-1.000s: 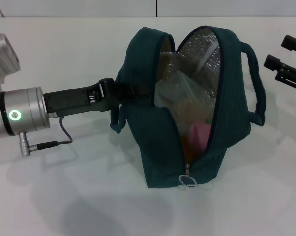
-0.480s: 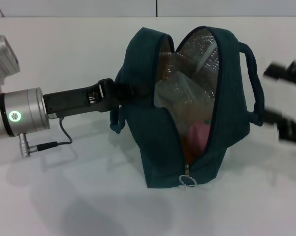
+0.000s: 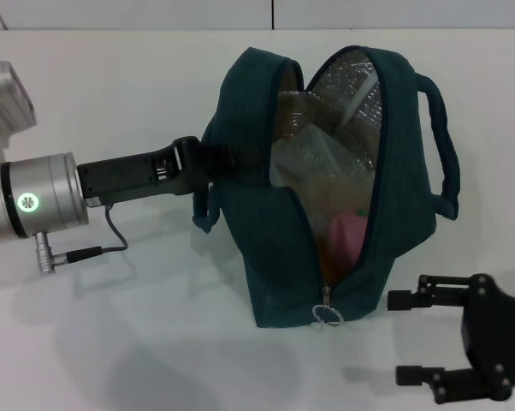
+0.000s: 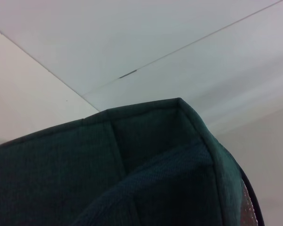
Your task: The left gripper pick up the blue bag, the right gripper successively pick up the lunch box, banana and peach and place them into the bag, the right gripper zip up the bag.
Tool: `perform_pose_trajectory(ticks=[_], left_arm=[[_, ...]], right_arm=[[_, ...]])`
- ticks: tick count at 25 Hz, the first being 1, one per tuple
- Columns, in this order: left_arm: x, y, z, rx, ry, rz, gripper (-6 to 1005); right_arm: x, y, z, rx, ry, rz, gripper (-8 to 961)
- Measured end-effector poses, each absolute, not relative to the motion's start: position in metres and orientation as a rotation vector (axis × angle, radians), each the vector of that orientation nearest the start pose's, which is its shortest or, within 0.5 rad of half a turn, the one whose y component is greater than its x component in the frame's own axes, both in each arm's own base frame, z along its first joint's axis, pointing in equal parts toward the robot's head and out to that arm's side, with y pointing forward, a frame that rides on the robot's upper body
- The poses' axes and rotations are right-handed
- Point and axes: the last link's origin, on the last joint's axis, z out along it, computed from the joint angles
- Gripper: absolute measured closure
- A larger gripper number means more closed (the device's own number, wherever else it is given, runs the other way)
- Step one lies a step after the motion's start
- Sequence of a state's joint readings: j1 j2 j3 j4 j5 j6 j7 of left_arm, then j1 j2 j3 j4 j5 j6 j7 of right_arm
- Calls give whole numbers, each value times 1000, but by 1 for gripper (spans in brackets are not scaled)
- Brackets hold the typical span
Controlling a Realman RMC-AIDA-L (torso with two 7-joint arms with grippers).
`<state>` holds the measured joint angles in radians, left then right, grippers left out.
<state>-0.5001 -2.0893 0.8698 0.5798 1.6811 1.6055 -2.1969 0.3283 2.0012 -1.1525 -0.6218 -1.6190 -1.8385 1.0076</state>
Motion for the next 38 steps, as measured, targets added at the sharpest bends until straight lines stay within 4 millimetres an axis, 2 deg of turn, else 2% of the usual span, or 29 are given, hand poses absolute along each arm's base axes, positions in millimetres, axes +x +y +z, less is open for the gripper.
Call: perform_pose_trajectory(ticks=[8,16,26,38], left_arm=[[-233,318,-15,-2436,-1839,-1169,968],[-234,318,-15,-2433,-1841,-1167,968],[-234,318,-15,-2433,-1843,-1168,968],[-235,316,-16,-2430,-1846,-1169,968]], right_arm=[[274,252,-35,-2967,307,885,232],[273,253,-57,-3026,335,801,234],[265,262,-58,-2950,382,889,238],[263,264,-64,-2937,394,888,244]])
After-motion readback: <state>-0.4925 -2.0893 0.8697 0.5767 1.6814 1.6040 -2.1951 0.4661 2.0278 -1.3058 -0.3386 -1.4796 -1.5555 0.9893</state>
